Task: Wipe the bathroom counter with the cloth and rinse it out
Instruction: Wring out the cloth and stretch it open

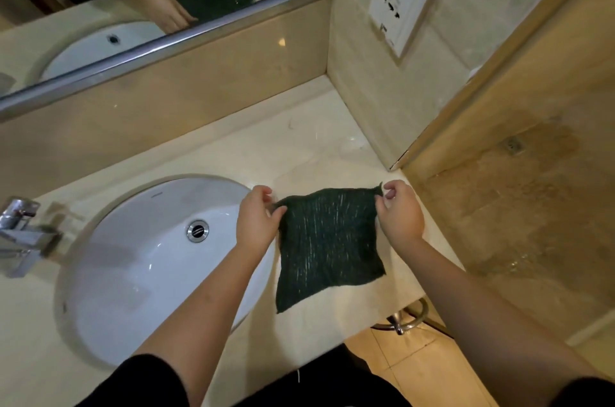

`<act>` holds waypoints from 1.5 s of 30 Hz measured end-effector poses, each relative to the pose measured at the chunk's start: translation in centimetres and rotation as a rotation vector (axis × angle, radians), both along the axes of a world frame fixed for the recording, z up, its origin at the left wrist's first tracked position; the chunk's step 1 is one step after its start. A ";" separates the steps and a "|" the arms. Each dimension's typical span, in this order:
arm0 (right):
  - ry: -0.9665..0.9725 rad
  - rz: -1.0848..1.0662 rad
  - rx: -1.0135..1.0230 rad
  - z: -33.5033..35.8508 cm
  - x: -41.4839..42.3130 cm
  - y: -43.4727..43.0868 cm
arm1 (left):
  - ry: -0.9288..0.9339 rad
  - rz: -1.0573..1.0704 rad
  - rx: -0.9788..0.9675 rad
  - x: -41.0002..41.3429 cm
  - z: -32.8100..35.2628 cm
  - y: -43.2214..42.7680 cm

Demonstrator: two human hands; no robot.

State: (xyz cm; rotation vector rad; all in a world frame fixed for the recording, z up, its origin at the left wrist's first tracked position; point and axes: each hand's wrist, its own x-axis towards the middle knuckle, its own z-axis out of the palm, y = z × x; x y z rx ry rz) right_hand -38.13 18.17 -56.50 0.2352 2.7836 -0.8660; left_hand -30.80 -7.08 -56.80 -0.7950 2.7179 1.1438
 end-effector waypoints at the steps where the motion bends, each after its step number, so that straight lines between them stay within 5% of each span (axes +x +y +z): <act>1: 0.012 0.032 -0.004 0.3 0.8 -0.1 | 0.048 -0.015 -0.061 0.7 0.3 0.2; 4: 0.006 0.237 -0.005 0.6 3.9 0.0 | 0.092 -0.243 -0.183 3.7 0.9 1.1; 8: -0.025 0.532 0.054 0.3 8.5 1.2 | -0.079 -0.644 -0.197 8.4 0.4 2.6; 12: -0.049 0.671 0.192 -0.5 10.8 2.3 | -0.147 -0.784 -0.325 10.8 -0.2 3.2; 19: 0.012 0.730 0.394 -1.0 13.2 4.6 | -0.170 -0.752 -0.467 12.3 -0.1 3.8; 28: 0.167 0.460 0.208 1.1 9.6 2.7 | -0.057 -0.560 -0.375 7.8 2.6 3.4; 35: 0.203 0.324 0.262 0.5 7.1 1.4 | 0.099 -0.471 -0.405 5.0 1.7 2.8; 40: 0.118 0.568 0.302 -0.5 9.5 1.9 | -0.019 -0.675 -0.452 7.8 -0.1 3.6; 45: 0.048 0.576 0.363 -1.1 10.3 2.4 | -0.159 -0.625 -0.526 8.7 -0.6 3.5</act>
